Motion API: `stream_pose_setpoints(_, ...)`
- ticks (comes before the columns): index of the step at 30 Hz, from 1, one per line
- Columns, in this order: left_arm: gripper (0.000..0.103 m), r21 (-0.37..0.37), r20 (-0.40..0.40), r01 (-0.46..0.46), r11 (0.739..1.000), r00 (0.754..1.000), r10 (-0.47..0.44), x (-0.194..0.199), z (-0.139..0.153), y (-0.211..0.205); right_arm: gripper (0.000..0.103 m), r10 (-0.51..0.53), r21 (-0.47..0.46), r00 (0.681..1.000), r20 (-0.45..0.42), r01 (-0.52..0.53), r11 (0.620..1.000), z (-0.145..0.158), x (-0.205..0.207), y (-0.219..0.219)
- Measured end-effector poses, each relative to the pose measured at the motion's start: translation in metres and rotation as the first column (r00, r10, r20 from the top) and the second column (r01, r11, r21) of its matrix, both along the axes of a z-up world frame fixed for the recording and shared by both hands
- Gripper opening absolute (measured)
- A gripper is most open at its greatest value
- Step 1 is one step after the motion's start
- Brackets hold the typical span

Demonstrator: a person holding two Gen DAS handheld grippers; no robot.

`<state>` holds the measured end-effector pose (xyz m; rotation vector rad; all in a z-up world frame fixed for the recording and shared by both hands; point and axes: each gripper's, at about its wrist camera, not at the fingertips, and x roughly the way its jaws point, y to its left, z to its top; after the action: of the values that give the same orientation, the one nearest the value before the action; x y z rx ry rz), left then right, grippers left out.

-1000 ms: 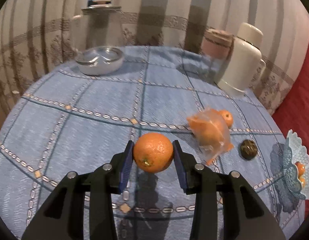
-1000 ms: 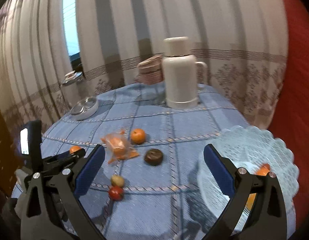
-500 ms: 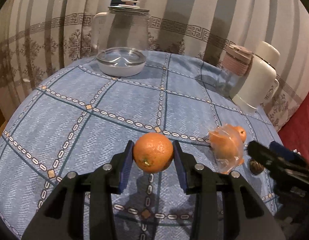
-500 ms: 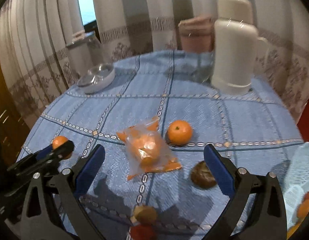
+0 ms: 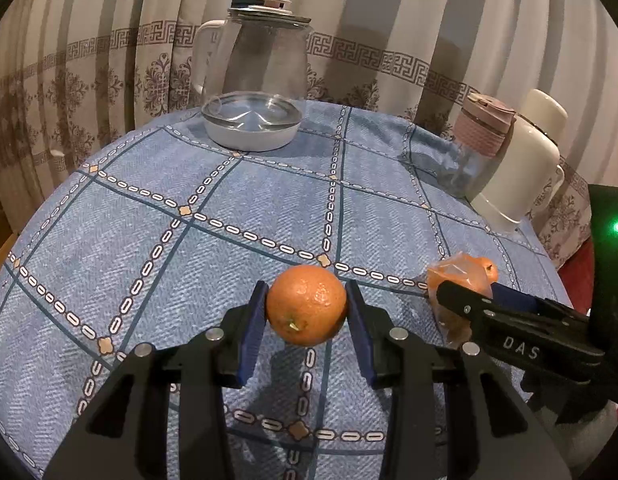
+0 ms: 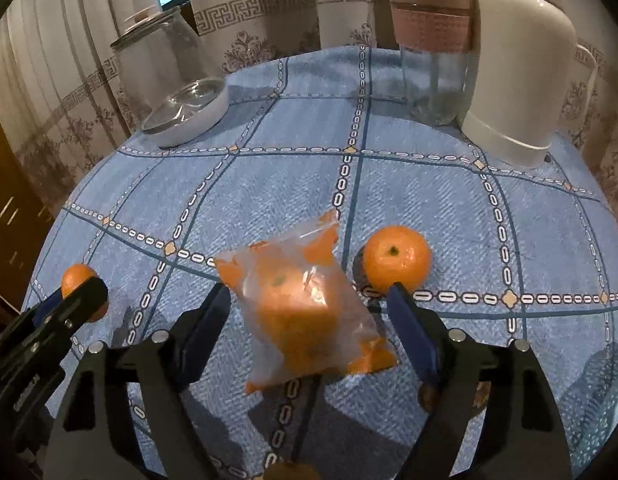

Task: Organize fruits
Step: 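Grasp the plastic bag of oranges with the right tool, then carry the bag of oranges into the white basket and open the right tool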

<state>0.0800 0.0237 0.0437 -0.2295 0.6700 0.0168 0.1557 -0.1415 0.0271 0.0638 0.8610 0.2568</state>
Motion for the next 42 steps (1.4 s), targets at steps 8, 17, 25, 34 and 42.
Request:
stream_pose_setpoints(8,0.039,-0.012,-0.002,-0.007,1.000,1.000,0.007,0.001,0.000,0.003,0.076,0.022,-0.020,1.000,-0.017,-0.023,1.000,-0.001,-0.001,0.011)
stream_pose_setpoints(17,0.039,-0.022,-0.006,-0.008,1.000,1.000,0.008,0.000,-0.001,0.005,0.072,0.023,0.028,0.999,-0.046,-0.021,0.999,-0.004,-0.009,0.000)
stream_pose_setpoints(25,0.039,-0.028,-0.010,-0.011,1.000,1.000,0.010,0.001,-0.001,0.006,0.072,0.015,0.016,0.997,-0.077,-0.013,1.000,-0.014,0.004,0.004)
stream_pose_setpoints(34,0.039,-0.039,-0.017,-0.015,0.999,1.000,0.014,0.003,-0.002,0.008,0.072,0.007,-0.117,0.994,-0.110,-0.020,0.993,-0.017,0.021,0.025)
stream_pose_setpoints(42,0.039,-0.042,-0.018,-0.015,0.999,1.000,0.014,0.002,-0.002,0.008,0.057,-0.019,-0.148,0.997,-0.078,0.008,0.989,-0.016,0.011,0.023)
